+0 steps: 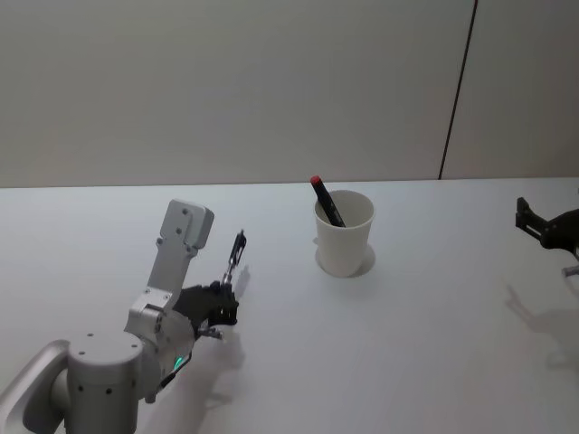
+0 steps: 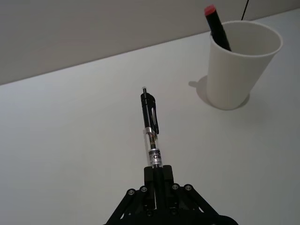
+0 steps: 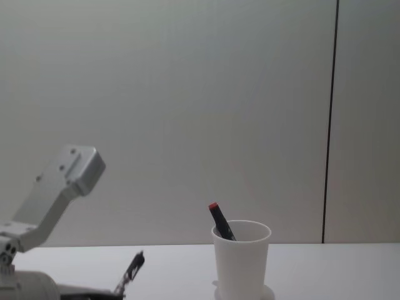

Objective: Place the pen into the pen holder.

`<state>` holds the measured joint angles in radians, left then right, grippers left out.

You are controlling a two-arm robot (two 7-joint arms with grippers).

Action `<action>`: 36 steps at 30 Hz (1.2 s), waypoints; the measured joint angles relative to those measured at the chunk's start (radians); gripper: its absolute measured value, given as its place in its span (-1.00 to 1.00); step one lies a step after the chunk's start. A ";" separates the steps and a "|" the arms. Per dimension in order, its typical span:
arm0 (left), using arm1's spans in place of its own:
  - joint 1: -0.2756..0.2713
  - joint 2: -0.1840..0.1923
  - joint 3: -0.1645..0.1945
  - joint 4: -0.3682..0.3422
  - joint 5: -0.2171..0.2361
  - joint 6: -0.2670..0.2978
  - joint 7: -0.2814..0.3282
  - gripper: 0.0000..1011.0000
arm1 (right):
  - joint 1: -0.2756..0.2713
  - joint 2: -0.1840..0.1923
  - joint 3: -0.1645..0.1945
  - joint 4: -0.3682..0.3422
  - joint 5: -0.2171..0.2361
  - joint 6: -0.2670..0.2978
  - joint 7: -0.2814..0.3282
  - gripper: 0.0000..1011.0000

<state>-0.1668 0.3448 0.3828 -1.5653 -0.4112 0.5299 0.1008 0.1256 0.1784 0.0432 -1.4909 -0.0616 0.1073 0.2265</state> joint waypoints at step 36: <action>-0.024 0.040 -0.013 0.019 0.121 -0.492 -0.418 -0.75 | 0.000 0.000 0.000 0.000 0.000 0.000 0.000 0.98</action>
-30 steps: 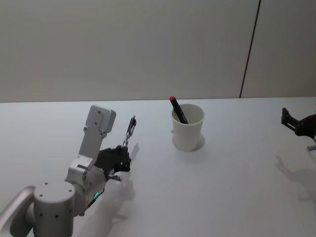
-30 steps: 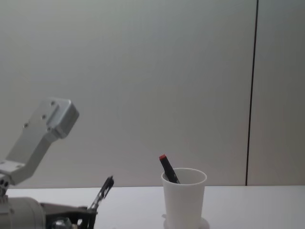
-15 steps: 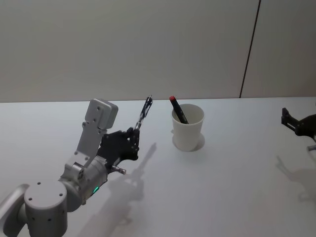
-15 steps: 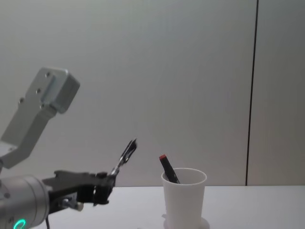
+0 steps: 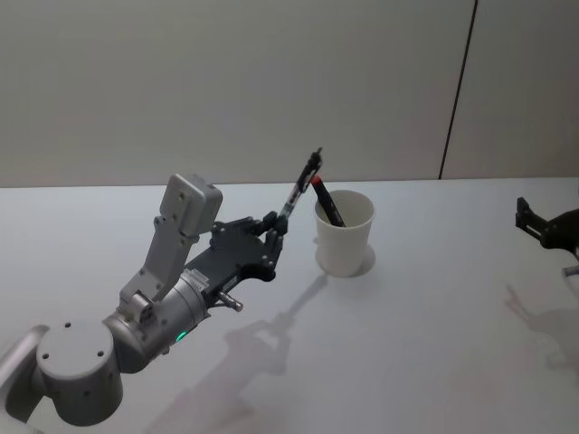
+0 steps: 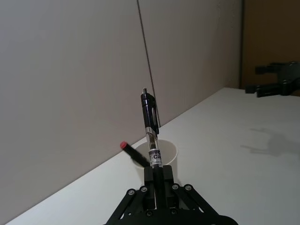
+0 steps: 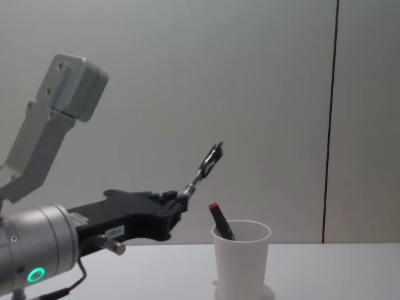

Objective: Place the pen into the pen holder.

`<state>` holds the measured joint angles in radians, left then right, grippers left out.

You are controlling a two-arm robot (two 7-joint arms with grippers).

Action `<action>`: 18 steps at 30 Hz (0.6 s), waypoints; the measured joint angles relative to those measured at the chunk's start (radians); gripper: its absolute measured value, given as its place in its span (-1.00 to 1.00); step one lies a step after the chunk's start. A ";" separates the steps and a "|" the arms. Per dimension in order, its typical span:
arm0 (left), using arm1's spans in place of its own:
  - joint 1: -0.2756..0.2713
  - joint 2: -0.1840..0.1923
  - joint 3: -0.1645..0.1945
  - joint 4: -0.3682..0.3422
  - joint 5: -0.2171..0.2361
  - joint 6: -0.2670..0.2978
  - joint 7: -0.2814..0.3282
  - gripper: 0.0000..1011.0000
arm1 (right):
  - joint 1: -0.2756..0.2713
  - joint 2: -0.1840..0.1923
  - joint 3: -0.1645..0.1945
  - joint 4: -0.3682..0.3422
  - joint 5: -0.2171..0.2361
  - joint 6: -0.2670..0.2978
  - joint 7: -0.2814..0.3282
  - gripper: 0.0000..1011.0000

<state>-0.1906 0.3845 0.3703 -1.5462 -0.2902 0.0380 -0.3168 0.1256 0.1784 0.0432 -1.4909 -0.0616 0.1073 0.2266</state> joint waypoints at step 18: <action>-0.105 -0.057 0.012 0.150 -0.032 -0.159 -0.298 -0.75 | 0.000 0.000 0.000 0.000 0.000 0.000 0.000 0.98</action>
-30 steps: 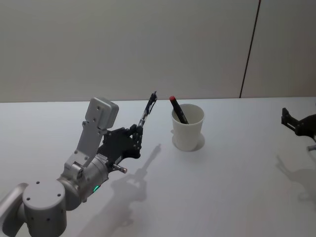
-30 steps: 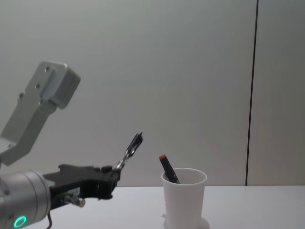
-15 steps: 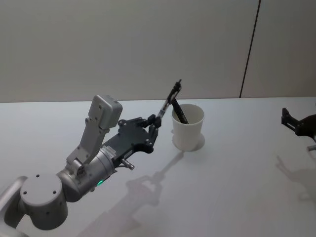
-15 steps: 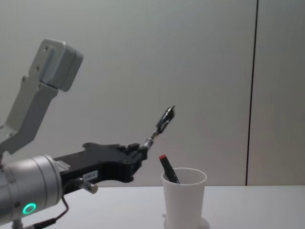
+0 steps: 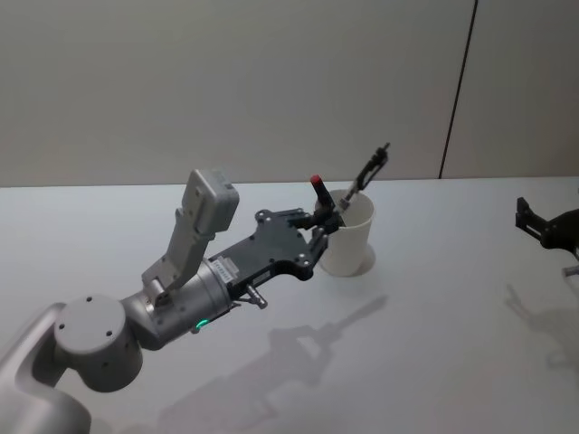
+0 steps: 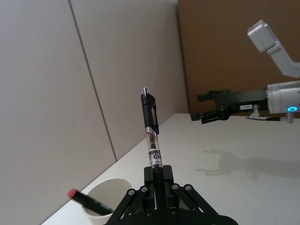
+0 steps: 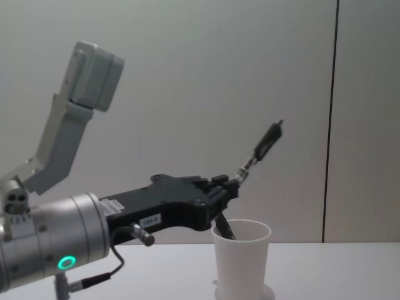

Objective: Place the pen into the pen holder.

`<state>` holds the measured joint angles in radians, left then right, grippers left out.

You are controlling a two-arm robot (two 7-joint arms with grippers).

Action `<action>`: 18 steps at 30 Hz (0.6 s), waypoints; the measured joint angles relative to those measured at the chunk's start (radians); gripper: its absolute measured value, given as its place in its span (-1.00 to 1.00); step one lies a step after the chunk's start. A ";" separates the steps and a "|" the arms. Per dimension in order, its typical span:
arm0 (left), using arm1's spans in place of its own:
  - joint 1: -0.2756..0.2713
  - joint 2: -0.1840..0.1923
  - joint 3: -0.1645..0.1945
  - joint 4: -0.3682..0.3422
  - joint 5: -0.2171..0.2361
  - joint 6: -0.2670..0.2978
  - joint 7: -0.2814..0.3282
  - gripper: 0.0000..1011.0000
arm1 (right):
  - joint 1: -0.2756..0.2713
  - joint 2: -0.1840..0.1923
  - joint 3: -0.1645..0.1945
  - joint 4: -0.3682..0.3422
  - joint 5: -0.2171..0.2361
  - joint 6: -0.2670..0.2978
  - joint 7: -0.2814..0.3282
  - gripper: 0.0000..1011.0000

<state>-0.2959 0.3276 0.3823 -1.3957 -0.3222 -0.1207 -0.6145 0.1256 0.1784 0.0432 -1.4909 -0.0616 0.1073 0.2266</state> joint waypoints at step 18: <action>-0.103 -0.073 0.035 0.157 -0.011 -0.058 -0.200 -0.75 | 0.000 0.000 0.000 0.000 0.000 0.000 0.000 0.98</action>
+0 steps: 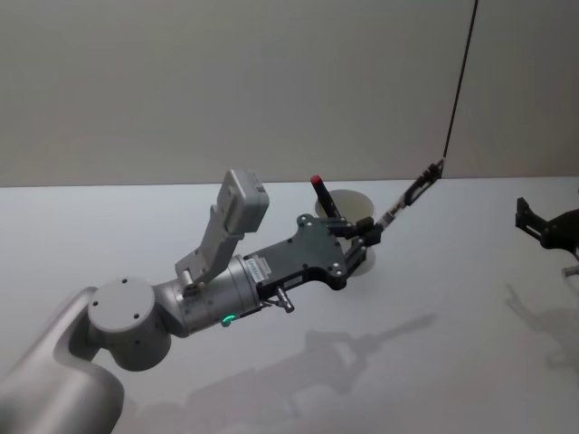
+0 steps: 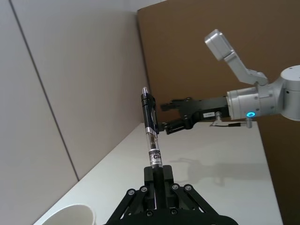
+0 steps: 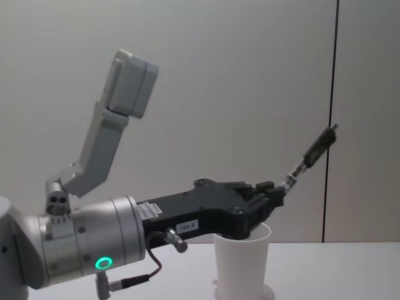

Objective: Place the pen into the pen holder.

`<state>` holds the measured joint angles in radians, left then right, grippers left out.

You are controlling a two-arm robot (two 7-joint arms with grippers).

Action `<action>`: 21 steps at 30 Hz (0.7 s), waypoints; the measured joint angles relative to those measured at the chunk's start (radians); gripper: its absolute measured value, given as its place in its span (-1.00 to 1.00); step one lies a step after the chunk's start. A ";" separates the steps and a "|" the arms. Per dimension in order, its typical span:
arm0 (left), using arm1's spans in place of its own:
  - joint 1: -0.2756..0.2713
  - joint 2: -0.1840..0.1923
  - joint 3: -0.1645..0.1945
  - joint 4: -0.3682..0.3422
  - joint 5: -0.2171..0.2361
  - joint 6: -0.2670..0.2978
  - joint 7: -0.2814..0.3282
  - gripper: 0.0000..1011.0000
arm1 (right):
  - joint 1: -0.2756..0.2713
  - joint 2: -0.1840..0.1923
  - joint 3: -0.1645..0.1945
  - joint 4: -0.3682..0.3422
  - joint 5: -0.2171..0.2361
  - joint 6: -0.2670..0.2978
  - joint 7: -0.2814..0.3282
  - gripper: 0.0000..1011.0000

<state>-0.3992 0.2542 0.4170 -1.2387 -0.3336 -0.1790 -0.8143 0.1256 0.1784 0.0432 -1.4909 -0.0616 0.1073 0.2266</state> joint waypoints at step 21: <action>-0.048 -0.034 0.027 0.077 -0.015 -0.001 -0.115 -0.75 | 0.000 0.000 0.000 0.000 0.000 0.000 0.000 0.98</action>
<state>-0.4467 0.2207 0.4443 -1.1616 -0.3485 -0.1802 -0.9294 0.1256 0.1784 0.0432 -1.4909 -0.0616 0.1073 0.2265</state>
